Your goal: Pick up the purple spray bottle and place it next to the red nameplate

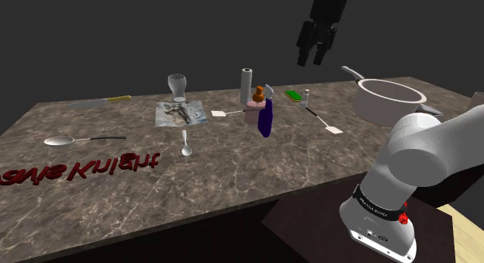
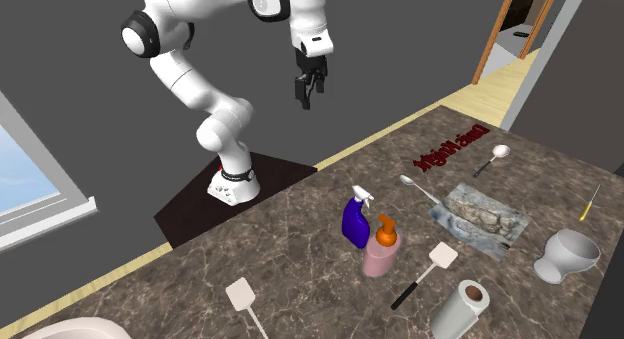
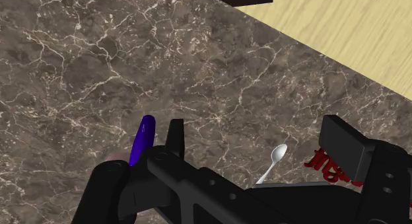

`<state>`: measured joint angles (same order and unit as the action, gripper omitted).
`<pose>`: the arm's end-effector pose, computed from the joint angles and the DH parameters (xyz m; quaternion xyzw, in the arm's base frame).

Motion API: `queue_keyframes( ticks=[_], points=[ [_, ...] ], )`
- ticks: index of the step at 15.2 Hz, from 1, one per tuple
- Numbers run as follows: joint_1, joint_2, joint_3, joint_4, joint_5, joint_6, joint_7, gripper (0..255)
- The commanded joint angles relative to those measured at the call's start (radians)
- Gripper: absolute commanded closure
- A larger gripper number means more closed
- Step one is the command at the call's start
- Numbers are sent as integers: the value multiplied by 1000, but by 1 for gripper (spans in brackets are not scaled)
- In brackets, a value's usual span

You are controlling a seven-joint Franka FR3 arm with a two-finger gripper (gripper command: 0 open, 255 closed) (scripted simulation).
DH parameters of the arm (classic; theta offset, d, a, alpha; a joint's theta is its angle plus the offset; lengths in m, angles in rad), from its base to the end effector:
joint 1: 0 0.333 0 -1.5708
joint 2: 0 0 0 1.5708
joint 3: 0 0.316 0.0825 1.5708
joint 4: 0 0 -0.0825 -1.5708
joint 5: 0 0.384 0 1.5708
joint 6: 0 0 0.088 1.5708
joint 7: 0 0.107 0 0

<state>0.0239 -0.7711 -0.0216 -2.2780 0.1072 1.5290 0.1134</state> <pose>0.3071 0.0101 0.6197 -0.9968 0.0496 -0.0073 0.0616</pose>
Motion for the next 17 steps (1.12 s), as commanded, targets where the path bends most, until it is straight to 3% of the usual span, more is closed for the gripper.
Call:
queue_keyframes(
  ticks=[1, 9, 17],
  points=[
    [0, 0, 0, 0, 0, 0, 0, 0],
    [-57, 197, -10, -31, -52, 232, 39, 0],
    [-112, 434, -31, 12, -103, 433, 90, 0]
  ],
)
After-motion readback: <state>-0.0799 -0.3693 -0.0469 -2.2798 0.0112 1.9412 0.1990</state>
